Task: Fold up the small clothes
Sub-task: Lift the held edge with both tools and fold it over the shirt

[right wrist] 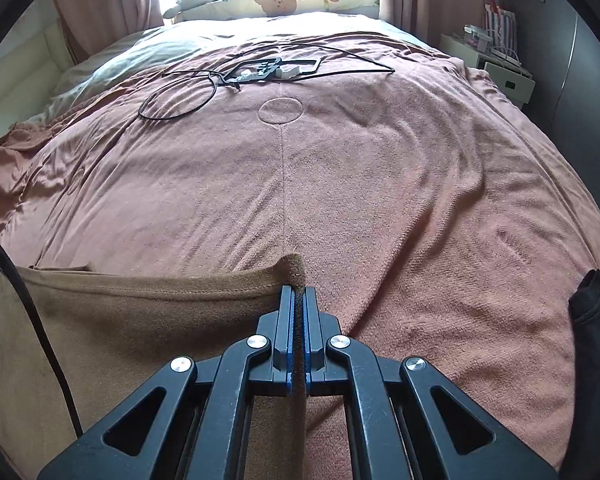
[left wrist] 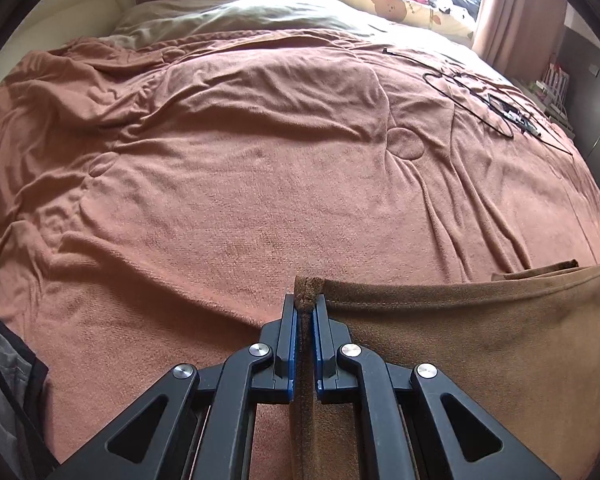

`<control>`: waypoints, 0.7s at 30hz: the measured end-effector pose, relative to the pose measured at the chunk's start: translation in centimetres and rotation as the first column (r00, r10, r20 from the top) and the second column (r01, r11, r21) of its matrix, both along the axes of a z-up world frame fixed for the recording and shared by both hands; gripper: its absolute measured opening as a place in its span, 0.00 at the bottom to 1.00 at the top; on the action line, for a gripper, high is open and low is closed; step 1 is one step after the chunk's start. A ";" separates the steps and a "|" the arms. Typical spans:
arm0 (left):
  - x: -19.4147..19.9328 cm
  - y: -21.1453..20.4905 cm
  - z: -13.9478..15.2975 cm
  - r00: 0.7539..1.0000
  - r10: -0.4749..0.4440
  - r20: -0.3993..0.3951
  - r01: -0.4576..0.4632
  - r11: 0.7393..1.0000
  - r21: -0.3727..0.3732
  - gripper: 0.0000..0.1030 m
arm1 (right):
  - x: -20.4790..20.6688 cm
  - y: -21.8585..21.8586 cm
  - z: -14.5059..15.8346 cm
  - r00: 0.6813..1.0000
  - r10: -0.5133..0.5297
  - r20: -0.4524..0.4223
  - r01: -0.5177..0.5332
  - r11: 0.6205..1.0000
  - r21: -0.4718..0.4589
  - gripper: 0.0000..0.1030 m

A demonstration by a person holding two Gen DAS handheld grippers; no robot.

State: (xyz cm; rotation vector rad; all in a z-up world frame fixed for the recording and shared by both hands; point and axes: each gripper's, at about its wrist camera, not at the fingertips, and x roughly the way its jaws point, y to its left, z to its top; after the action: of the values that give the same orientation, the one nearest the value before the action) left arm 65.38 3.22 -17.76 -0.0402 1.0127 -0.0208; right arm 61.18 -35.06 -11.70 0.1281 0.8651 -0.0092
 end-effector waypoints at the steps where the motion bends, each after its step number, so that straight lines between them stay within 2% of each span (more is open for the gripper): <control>1: 0.1 0.1 -0.2 1.000 0.000 0.002 0.000 1.000 -0.002 0.06 | 0.1 0.1 0.1 1.000 -0.003 0.006 0.003 1.000 -0.002 0.00; 6: 0.6 0.2 -0.2 1.000 -0.005 0.028 0.005 1.000 -0.007 0.06 | 0.4 0.6 0.0 1.000 -0.005 0.026 0.006 1.000 -0.025 0.00; 11: 1.3 0.4 -0.6 0.999 0.007 0.040 -0.006 1.000 -0.018 0.06 | 1.2 0.5 -1.5 1.000 -0.015 0.012 0.016 1.000 -0.023 0.00; 14: 1.7 0.4 -1.7 1.000 0.007 0.015 -0.006 1.000 -0.012 0.06 | 2.0 0.6 -2.5 1.000 -0.010 -0.030 0.009 1.000 -0.009 0.01; 16: 2.1 0.2 -2.9 0.999 -0.008 -0.040 0.007 1.000 -0.015 0.06 | 2.3 0.5 -3.0 0.997 -0.007 -0.071 0.008 1.000 0.010 0.02; 17: 2.2 0.0 -3.5 0.998 -0.014 -0.064 0.014 1.000 -0.007 0.08 | 2.5 0.4 -2.9 0.997 -0.002 -0.078 0.004 1.000 0.018 0.05; 19: 1.9 -0.1 -3.2 0.998 -0.015 -0.054 0.015 1.000 0.005 0.09 | 2.1 0.2 -2.4 0.998 0.001 -0.069 0.000 1.000 0.016 0.26; 20: 1.8 0.0 -3.0 0.998 -0.009 -0.058 0.009 1.000 -0.001 0.11 | 1.8 0.0 -2.0 0.998 0.005 -0.061 -0.004 1.000 0.023 0.51; 21: 1.6 0.1 -2.8 0.998 -0.004 -0.066 0.003 1.000 -0.013 0.11 | 1.4 -0.1 -1.6 0.999 0.008 -0.049 -0.006 0.999 0.036 0.64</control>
State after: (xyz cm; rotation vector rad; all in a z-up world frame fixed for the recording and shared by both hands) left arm 67.02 3.32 -20.51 -0.0517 1.0790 -0.0293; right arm 62.54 -35.20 -13.35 0.1590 0.9147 0.0096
